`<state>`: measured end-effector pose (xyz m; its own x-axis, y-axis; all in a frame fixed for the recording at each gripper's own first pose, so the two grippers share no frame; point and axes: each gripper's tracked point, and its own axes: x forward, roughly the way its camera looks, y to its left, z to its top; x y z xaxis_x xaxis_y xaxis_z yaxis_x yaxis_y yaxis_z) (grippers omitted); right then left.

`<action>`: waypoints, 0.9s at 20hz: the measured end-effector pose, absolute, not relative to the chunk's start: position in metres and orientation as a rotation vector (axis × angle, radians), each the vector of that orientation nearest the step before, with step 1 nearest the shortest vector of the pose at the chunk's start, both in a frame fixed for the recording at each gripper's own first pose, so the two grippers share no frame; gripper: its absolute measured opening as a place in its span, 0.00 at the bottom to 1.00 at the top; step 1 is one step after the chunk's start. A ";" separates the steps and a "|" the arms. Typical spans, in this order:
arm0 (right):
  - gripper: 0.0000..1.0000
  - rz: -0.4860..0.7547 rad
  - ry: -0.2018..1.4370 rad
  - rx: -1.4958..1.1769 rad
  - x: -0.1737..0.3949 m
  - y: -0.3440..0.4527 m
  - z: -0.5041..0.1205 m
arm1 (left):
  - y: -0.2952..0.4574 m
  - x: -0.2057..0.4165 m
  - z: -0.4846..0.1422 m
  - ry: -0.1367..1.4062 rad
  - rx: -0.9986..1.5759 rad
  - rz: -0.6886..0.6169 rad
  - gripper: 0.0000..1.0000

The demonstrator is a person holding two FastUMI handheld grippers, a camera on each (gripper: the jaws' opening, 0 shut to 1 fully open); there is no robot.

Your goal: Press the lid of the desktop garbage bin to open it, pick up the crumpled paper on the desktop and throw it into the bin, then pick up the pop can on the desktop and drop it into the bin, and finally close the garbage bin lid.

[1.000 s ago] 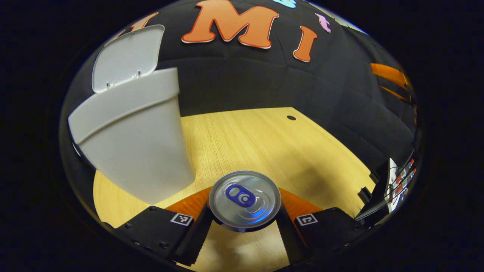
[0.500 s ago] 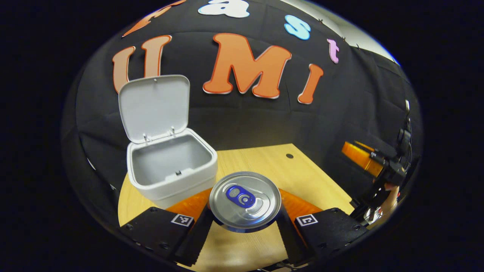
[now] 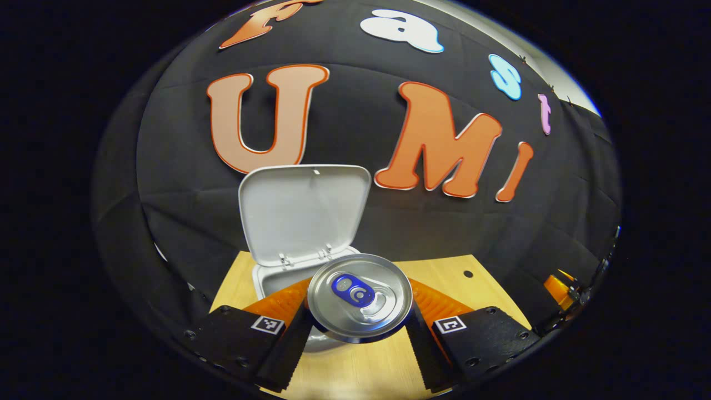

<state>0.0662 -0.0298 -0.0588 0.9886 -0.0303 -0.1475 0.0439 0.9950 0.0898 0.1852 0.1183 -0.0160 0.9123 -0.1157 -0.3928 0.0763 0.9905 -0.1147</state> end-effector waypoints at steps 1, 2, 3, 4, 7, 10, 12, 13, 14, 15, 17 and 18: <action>0.96 -0.042 0.148 0.098 0.068 -0.031 -0.060 | 0.123 0.195 -0.023 0.419 -0.090 -0.087 0.82; 0.96 -0.045 0.151 0.101 0.068 -0.031 -0.061 | 0.124 0.204 -0.030 0.433 -0.083 -0.090 0.82; 0.96 -0.049 0.153 0.101 0.069 -0.032 -0.063 | 0.124 0.212 -0.039 0.452 -0.086 -0.090 0.83; 0.96 -0.053 0.156 0.100 0.069 -0.032 -0.064 | 0.121 0.218 -0.048 0.471 -0.097 -0.101 0.83; 0.96 -0.061 0.168 0.103 0.072 -0.033 -0.068 | 0.123 0.229 -0.069 0.502 -0.129 -0.111 0.84; 0.96 -0.072 0.186 0.113 0.072 -0.036 -0.074 | 0.133 0.239 -0.085 0.526 -0.096 -0.071 0.85; 0.96 -0.079 0.199 0.121 0.074 -0.038 -0.077 | 0.131 0.236 -0.086 0.529 -0.102 -0.082 0.87; 0.96 -0.082 0.204 0.124 0.074 -0.038 -0.080 | 0.129 0.238 -0.085 0.524 -0.112 -0.082 0.90; 0.96 -0.085 0.208 0.125 0.075 -0.039 -0.081 | 0.128 0.241 -0.084 0.515 -0.113 -0.079 0.96; 0.96 -0.093 0.210 0.130 0.076 -0.033 -0.083 | 0.128 0.240 -0.083 0.507 -0.108 -0.077 0.97; 0.96 -0.094 0.210 0.136 0.076 -0.029 -0.084 | 0.127 0.238 -0.077 0.494 -0.090 -0.080 0.96; 0.96 -0.093 0.211 0.137 0.076 -0.027 -0.084 | 0.126 0.237 -0.075 0.488 -0.083 -0.083 0.97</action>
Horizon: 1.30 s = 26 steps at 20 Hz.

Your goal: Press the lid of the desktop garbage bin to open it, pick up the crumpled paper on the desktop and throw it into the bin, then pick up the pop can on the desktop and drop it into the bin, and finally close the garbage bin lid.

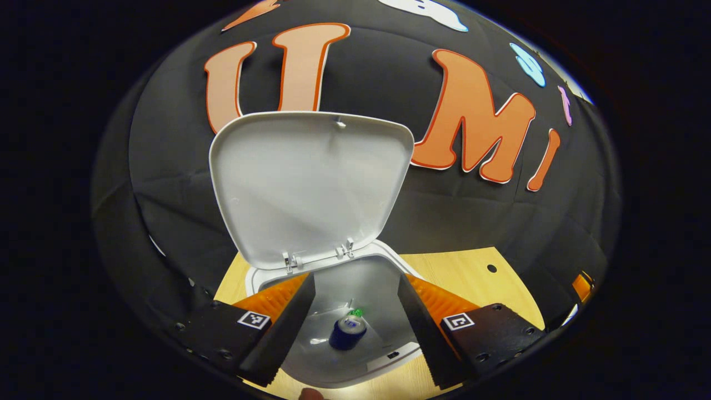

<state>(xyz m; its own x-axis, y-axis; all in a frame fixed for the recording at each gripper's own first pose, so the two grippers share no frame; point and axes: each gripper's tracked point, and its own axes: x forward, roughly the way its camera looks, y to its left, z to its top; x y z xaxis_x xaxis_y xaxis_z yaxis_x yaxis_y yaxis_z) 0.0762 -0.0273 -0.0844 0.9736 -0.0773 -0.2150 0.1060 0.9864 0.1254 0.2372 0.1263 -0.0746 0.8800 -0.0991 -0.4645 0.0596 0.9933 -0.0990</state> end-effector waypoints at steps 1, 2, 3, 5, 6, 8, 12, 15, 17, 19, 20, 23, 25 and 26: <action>0.96 -0.091 0.213 0.137 0.077 -0.024 -0.085 | 0.125 0.236 -0.072 0.481 -0.078 -0.086 0.97; 0.96 -0.088 0.213 0.137 0.078 -0.022 -0.085 | 0.124 0.235 -0.070 0.476 -0.076 -0.091 0.96; 0.96 -0.084 0.215 0.136 0.078 -0.019 -0.086 | 0.125 0.233 -0.067 0.472 -0.071 -0.087 0.97; 0.96 -0.075 0.215 0.136 0.077 -0.015 -0.086 | 0.129 0.228 -0.062 0.460 -0.069 -0.076 0.97; 0.96 -0.071 0.216 0.136 0.077 -0.013 -0.085 | 0.131 0.226 -0.059 0.453 -0.070 -0.069 0.97; 0.96 -0.063 0.216 0.137 0.078 -0.010 -0.087 | 0.136 0.218 -0.050 0.439 -0.051 -0.058 0.96; 0.96 -0.044 0.217 0.136 0.077 -0.003 -0.089 | 0.142 0.202 -0.013 0.373 -0.007 -0.048 0.96; 0.96 -0.025 0.212 0.141 0.078 0.005 -0.089 | 0.145 0.195 0.018 0.341 -0.005 -0.049 0.95; 0.96 -0.016 0.211 0.152 0.079 0.009 -0.091 | 0.150 0.194 0.038 0.345 -0.015 -0.043 0.95; 0.96 0.003 0.213 0.191 0.077 0.014 -0.090 | 0.151 0.197 0.061 0.352 -0.084 -0.045 0.95; 0.96 0.004 0.209 0.204 0.077 0.014 -0.089 | 0.154 0.202 0.076 0.346 -0.122 -0.044 0.95; 0.96 -0.021 0.198 0.207 0.077 0.004 -0.091 | 0.176 0.226 0.121 0.286 -0.166 -0.014 0.95; 0.96 -0.031 0.199 0.227 0.075 -0.003 -0.093 | 0.192 0.243 0.141 0.268 -0.149 0.015 0.95; 0.96 -0.036 0.204 0.239 0.075 -0.004 -0.094 | 0.198 0.253 0.150 0.263 -0.142 0.030 0.95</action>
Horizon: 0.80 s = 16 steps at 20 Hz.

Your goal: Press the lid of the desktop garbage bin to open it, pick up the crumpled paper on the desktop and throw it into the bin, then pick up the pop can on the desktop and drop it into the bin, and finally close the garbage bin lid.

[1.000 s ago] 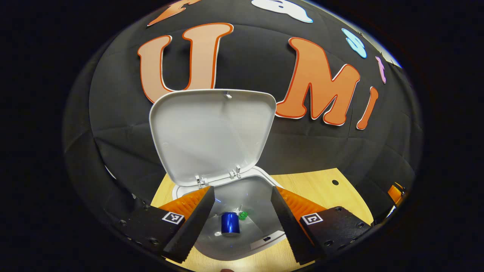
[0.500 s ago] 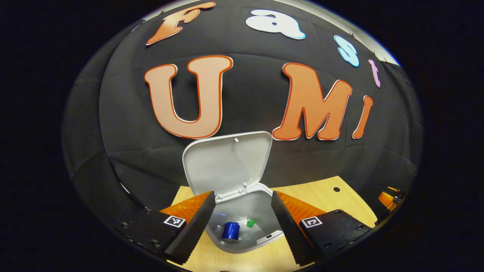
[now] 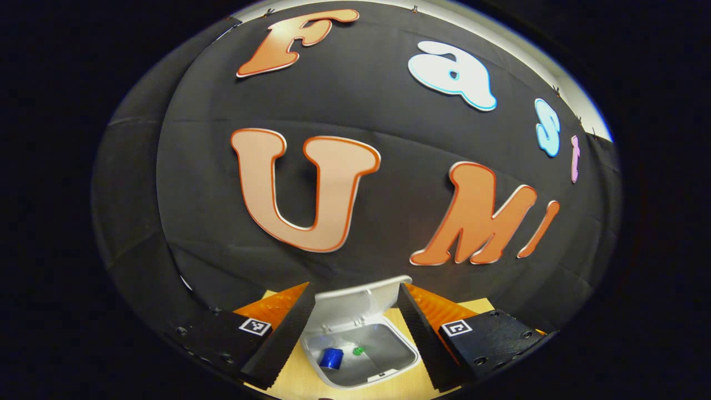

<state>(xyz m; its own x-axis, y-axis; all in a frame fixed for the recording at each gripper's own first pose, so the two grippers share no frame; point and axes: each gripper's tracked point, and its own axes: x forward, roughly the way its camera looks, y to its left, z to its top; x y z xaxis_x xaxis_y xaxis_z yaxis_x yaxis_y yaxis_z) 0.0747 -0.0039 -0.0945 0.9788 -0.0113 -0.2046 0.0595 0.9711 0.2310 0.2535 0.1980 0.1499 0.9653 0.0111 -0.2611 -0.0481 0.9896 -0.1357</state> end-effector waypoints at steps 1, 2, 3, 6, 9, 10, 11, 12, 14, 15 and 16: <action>0.96 -0.041 0.207 0.248 0.075 -0.006 -0.098 | 0.203 0.265 0.154 0.264 -0.136 0.045 0.95; 0.96 -0.046 0.210 0.252 0.073 -0.009 -0.099 | 0.206 0.274 0.158 0.270 -0.126 0.051 0.95; 0.96 -0.051 0.211 0.252 0.073 -0.011 -0.101 | 0.211 0.284 0.159 0.281 -0.116 0.061 0.95; 0.96 -0.070 0.213 0.247 0.073 -0.016 -0.102 | 0.227 0.313 0.157 0.319 -0.054 0.095 0.95; 0.96 -0.090 0.215 0.255 0.070 -0.024 -0.105 | 0.230 0.341 0.135 0.373 -0.002 0.112 0.95; 0.96 -0.100 0.218 0.257 0.069 -0.026 -0.106 | 0.229 0.347 0.128 0.386 -0.006 0.107 0.95; 0.96 -0.109 0.223 0.258 0.069 -0.029 -0.109 | 0.228 0.353 0.122 0.395 -0.014 0.099 0.95; 0.96 -0.120 0.228 0.256 0.068 -0.032 -0.113 | 0.230 0.359 0.117 0.394 -0.021 0.100 0.95; 0.96 -0.127 0.242 0.260 0.066 -0.031 -0.114 | 0.234 0.368 0.105 0.406 -0.033 0.108 0.95; 0.96 -0.134 0.240 0.261 0.066 -0.032 -0.113 | 0.233 0.372 0.097 0.417 -0.036 0.105 0.95; 0.96 -0.141 0.238 0.255 0.065 -0.035 -0.114 | 0.232 0.374 0.089 0.431 -0.032 0.099 0.95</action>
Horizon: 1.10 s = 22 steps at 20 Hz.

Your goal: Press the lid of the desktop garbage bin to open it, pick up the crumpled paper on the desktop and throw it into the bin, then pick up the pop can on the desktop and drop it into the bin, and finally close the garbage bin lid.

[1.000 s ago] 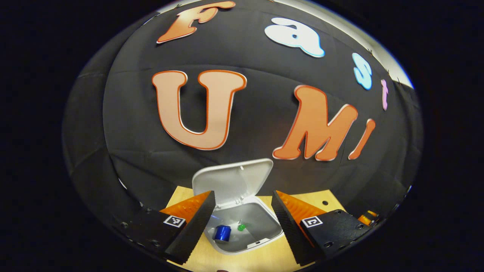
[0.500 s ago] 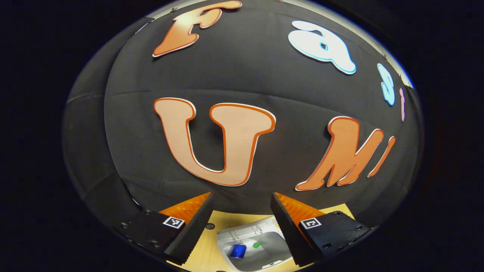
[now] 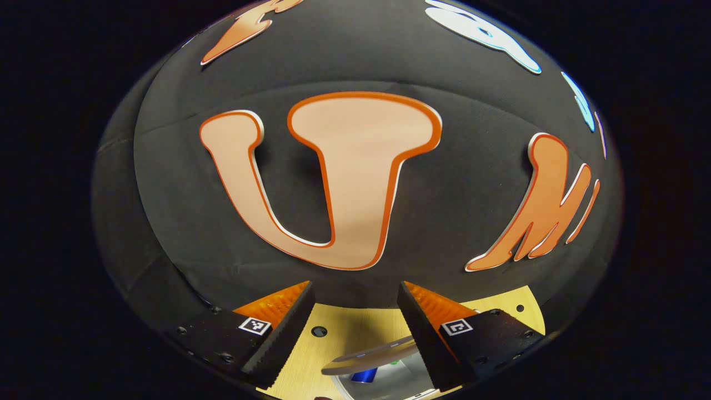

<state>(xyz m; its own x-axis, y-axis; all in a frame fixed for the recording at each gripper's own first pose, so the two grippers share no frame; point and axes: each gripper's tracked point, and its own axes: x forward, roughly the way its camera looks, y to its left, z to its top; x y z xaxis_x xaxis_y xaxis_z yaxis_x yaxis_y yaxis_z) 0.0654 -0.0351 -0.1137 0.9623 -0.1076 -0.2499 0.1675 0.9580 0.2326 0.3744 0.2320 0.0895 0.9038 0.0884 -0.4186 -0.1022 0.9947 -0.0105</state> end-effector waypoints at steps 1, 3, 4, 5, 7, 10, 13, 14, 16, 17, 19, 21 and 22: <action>0.96 -0.152 0.243 0.248 0.065 -0.038 -0.115 | 0.232 0.376 0.081 0.444 -0.024 0.095 0.95; 0.96 -0.171 0.259 0.231 0.059 -0.045 -0.121 | 0.235 0.379 0.070 0.455 0.023 0.097 0.96; 0.96 -0.170 0.261 0.234 0.057 -0.045 -0.121 | 0.237 0.381 0.066 0.457 0.044 0.103 0.96; 0.96 -0.167 0.263 0.236 0.058 -0.043 -0.120 | 0.235 0.379 0.062 0.477 0.055 0.101 0.96; 0.96 -0.166 0.264 0.226 0.059 -0.041 -0.120 | 0.228 0.368 0.049 0.535 0.049 0.084 0.96; 0.96 -0.151 0.270 0.202 0.058 -0.038 -0.120 | 0.214 0.354 0.038 0.550 0.025 0.047 0.97; 0.96 -0.136 0.271 0.215 0.057 -0.036 -0.118 | 0.206 0.334 0.028 0.561 0.028 0.021 0.97; 0.96 -0.132 0.271 0.221 0.056 -0.036 -0.118 | 0.204 0.328 0.024 0.564 0.036 0.016 0.97; 0.96 -0.121 0.273 0.223 0.056 -0.034 -0.118 | 0.197 0.316 0.013 0.573 0.030 -0.001 0.97; 0.96 -0.120 0.276 0.215 0.054 -0.033 -0.119 | 0.195 0.309 0.007 0.576 0.016 -0.005 0.97; 0.96 -0.112 0.282 0.195 0.050 -0.030 -0.121 | 0.190 0.301 -0.004 0.582 -0.028 -0.010 0.98; 0.96 -0.099 0.286 0.191 0.046 -0.027 -0.121 | 0.185 0.290 -0.021 0.602 -0.069 -0.020 0.98; 0.96 -0.094 0.289 0.191 0.044 -0.027 -0.122 | 0.180 0.283 -0.029 0.613 -0.078 -0.024 0.98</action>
